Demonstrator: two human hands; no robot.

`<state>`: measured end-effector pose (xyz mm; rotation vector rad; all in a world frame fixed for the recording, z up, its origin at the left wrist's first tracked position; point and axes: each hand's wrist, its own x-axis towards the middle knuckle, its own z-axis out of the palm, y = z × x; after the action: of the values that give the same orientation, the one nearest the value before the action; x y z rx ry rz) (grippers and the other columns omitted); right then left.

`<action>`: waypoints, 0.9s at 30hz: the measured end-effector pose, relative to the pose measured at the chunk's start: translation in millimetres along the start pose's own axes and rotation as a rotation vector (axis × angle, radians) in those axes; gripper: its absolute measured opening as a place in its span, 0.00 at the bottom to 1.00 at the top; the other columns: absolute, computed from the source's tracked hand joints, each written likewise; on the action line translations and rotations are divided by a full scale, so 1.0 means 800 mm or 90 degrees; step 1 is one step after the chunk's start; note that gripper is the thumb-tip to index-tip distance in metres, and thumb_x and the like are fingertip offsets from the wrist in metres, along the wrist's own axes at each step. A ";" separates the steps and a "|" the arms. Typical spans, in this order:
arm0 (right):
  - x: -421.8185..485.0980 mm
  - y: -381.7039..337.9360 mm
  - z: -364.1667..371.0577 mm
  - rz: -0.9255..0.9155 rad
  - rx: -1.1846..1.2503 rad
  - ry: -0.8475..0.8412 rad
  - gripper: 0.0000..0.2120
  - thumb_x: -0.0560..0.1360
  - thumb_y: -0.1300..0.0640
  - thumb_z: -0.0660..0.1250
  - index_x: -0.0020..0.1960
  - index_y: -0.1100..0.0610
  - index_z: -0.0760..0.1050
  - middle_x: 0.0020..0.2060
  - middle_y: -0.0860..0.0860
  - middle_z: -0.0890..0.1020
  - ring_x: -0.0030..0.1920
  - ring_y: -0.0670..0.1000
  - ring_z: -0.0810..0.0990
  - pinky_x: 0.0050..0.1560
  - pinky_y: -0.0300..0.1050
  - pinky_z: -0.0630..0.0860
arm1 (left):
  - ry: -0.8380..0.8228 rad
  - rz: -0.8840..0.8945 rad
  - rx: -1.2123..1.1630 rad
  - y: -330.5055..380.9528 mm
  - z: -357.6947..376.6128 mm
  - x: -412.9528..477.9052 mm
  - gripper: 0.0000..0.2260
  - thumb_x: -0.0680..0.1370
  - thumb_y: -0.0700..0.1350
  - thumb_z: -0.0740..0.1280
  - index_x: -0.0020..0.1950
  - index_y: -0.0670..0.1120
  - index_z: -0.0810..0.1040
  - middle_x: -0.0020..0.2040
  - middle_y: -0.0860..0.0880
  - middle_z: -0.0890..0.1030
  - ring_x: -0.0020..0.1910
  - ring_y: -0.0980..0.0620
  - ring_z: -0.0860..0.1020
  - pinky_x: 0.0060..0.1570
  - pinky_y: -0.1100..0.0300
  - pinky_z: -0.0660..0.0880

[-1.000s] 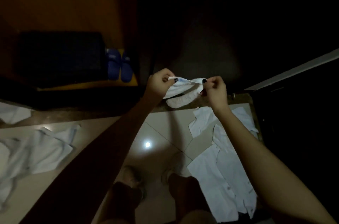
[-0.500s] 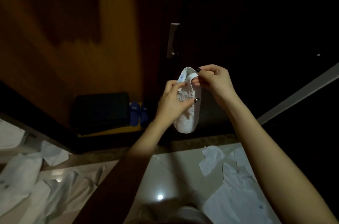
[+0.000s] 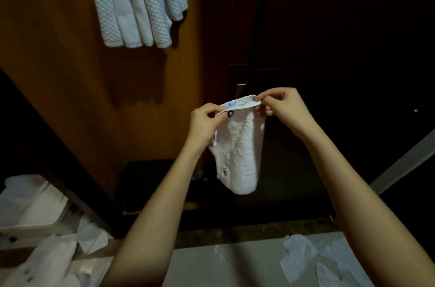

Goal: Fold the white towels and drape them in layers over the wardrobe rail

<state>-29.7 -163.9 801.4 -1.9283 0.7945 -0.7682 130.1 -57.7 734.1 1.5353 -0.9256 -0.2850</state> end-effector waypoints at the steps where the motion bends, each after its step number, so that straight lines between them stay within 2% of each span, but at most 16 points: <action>1: 0.003 -0.004 -0.001 -0.025 -0.072 -0.015 0.10 0.76 0.66 0.62 0.48 0.58 0.82 0.34 0.48 0.83 0.37 0.46 0.81 0.44 0.38 0.77 | -0.035 -0.006 -0.009 0.006 -0.013 0.007 0.01 0.74 0.40 0.74 0.43 0.45 0.83 0.40 0.54 0.81 0.38 0.65 0.77 0.41 0.70 0.72; 4: 0.009 -0.014 0.000 -0.120 -0.257 -0.074 0.09 0.75 0.60 0.68 0.54 0.54 0.82 0.43 0.45 0.83 0.47 0.44 0.80 0.51 0.39 0.75 | -0.101 -0.002 -0.021 0.028 -0.046 0.023 0.04 0.75 0.40 0.72 0.40 0.46 0.82 0.38 0.53 0.80 0.34 0.65 0.77 0.38 0.69 0.72; 6: 0.013 -0.019 0.005 -0.190 -0.311 -0.074 0.06 0.75 0.59 0.69 0.51 0.56 0.82 0.44 0.49 0.82 0.45 0.46 0.80 0.47 0.41 0.75 | -0.111 0.015 -0.023 0.040 -0.062 0.028 0.05 0.75 0.38 0.71 0.40 0.45 0.81 0.38 0.52 0.80 0.34 0.64 0.77 0.38 0.69 0.72; 9: 0.021 -0.027 0.015 -0.235 -0.301 -0.089 0.03 0.77 0.58 0.67 0.47 0.56 0.80 0.41 0.52 0.80 0.41 0.49 0.77 0.40 0.42 0.71 | -0.117 0.016 -0.008 0.050 -0.086 0.034 0.05 0.74 0.40 0.72 0.39 0.46 0.82 0.38 0.51 0.81 0.36 0.61 0.79 0.40 0.67 0.74; 12: 0.036 -0.032 0.026 -0.260 -0.311 -0.171 0.03 0.79 0.58 0.65 0.47 0.55 0.76 0.49 0.50 0.75 0.46 0.47 0.75 0.45 0.36 0.71 | -0.136 0.007 0.070 0.054 -0.120 0.042 0.04 0.73 0.42 0.74 0.38 0.46 0.83 0.38 0.48 0.81 0.38 0.59 0.77 0.40 0.67 0.71; 14: 0.044 -0.037 0.034 -0.267 -0.297 -0.215 0.03 0.79 0.60 0.63 0.48 0.57 0.75 0.54 0.49 0.72 0.50 0.47 0.74 0.49 0.32 0.70 | -0.159 -0.006 0.130 0.055 -0.146 0.045 0.03 0.73 0.42 0.74 0.39 0.47 0.83 0.38 0.50 0.82 0.37 0.62 0.77 0.38 0.71 0.71; 17: 0.052 -0.048 0.054 -0.288 -0.282 -0.252 0.02 0.79 0.62 0.63 0.48 0.59 0.74 0.54 0.54 0.73 0.50 0.50 0.74 0.48 0.28 0.67 | -0.144 -0.014 0.153 0.056 -0.176 0.046 0.03 0.72 0.41 0.74 0.39 0.48 0.83 0.37 0.54 0.82 0.36 0.65 0.77 0.40 0.72 0.71; 20: 0.047 -0.059 0.087 -0.299 -0.258 -0.308 0.05 0.77 0.55 0.68 0.50 0.56 0.76 0.50 0.53 0.73 0.47 0.50 0.74 0.47 0.31 0.68 | -0.080 0.020 0.119 0.059 -0.181 0.044 0.05 0.73 0.39 0.74 0.38 0.45 0.82 0.34 0.53 0.80 0.33 0.64 0.75 0.37 0.71 0.70; 22: 0.043 -0.062 0.108 -0.281 -0.219 -0.330 0.07 0.76 0.51 0.70 0.51 0.54 0.78 0.50 0.52 0.75 0.47 0.48 0.74 0.49 0.37 0.69 | -0.060 0.025 0.116 0.061 -0.185 0.045 0.05 0.73 0.39 0.74 0.38 0.43 0.81 0.34 0.51 0.79 0.33 0.64 0.75 0.36 0.71 0.70; 27: 0.052 -0.062 0.116 -0.289 -0.151 -0.254 0.08 0.75 0.57 0.71 0.46 0.63 0.80 0.48 0.57 0.78 0.47 0.56 0.78 0.51 0.49 0.73 | -0.013 0.000 0.186 0.050 -0.222 0.045 0.05 0.72 0.41 0.75 0.39 0.43 0.82 0.35 0.51 0.80 0.34 0.64 0.75 0.38 0.69 0.70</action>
<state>77.5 -130.8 815.7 -2.4162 0.2079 -0.5328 255.3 48.8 819.9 1.8013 -1.0175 -0.1706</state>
